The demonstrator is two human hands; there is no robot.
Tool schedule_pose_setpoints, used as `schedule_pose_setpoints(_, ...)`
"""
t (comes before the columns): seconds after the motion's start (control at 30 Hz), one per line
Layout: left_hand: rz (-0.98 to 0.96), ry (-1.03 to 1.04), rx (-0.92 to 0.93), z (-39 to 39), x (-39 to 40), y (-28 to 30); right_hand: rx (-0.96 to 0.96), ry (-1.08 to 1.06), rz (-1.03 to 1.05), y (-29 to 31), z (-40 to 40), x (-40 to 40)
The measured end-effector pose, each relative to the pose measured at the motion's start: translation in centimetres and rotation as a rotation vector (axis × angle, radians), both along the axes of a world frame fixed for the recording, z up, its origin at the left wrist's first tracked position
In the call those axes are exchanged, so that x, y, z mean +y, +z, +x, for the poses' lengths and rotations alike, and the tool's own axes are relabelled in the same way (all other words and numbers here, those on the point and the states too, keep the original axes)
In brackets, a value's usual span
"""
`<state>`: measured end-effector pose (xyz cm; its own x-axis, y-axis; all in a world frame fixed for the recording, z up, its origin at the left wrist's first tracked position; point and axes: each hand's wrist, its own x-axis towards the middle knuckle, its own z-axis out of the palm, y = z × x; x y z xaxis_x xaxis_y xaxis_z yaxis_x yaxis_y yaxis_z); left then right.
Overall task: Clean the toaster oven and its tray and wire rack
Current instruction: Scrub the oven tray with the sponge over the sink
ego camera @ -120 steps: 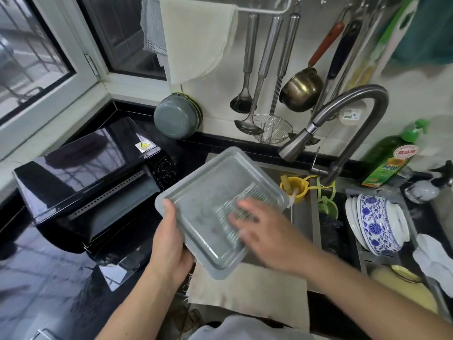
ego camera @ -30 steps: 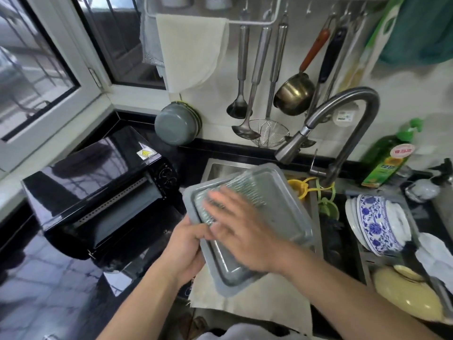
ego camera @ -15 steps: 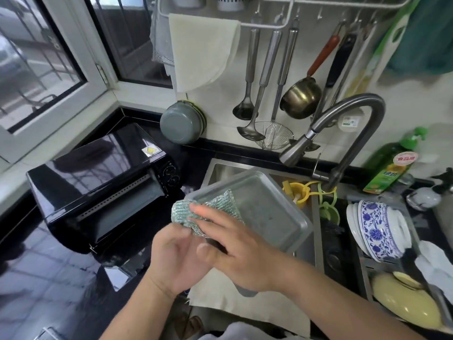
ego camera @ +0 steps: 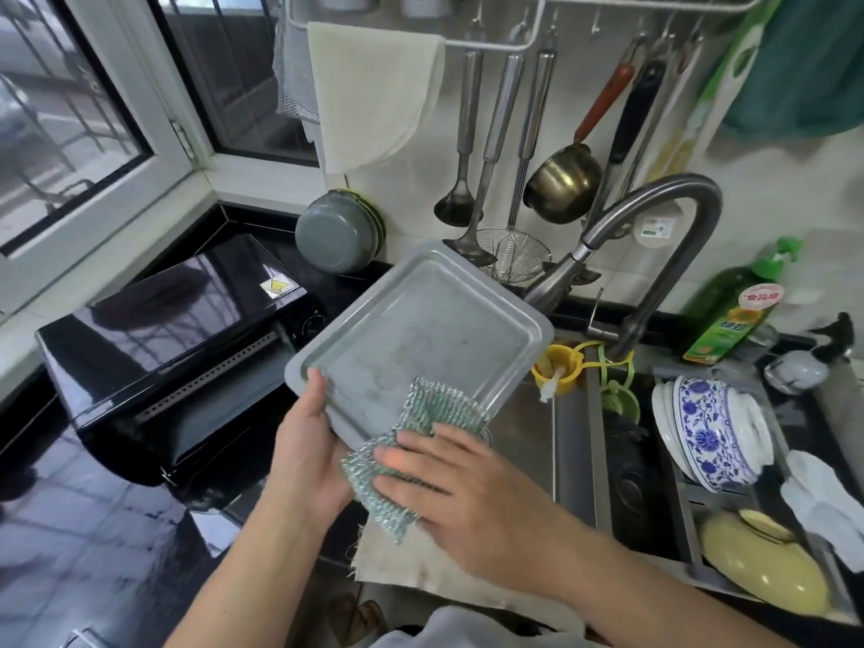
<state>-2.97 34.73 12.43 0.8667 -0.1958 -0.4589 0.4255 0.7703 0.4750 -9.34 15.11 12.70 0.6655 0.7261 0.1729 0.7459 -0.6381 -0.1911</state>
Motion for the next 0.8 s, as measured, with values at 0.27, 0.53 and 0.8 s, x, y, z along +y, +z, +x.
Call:
schedule_pose_setpoints(0.27, 0.23, 0.014, 0.127, -0.4, 0.5, -0.7, -0.203, -0.482, 0.051, -1.0, 4.5, -8.0)
schedule_pose_setpoints(0.53, 0.312, 0.063, 0.154, -0.7, -1.9, -1.3, -0.131, -0.104, 0.206, -4.5, -0.9, -3.4)
schedule_pose_setpoints(0.8, 0.405, -0.105, 0.15, 0.1, 0.1, -1.3, -0.24, -0.388, 0.174, -2.2, 4.8, -10.8)
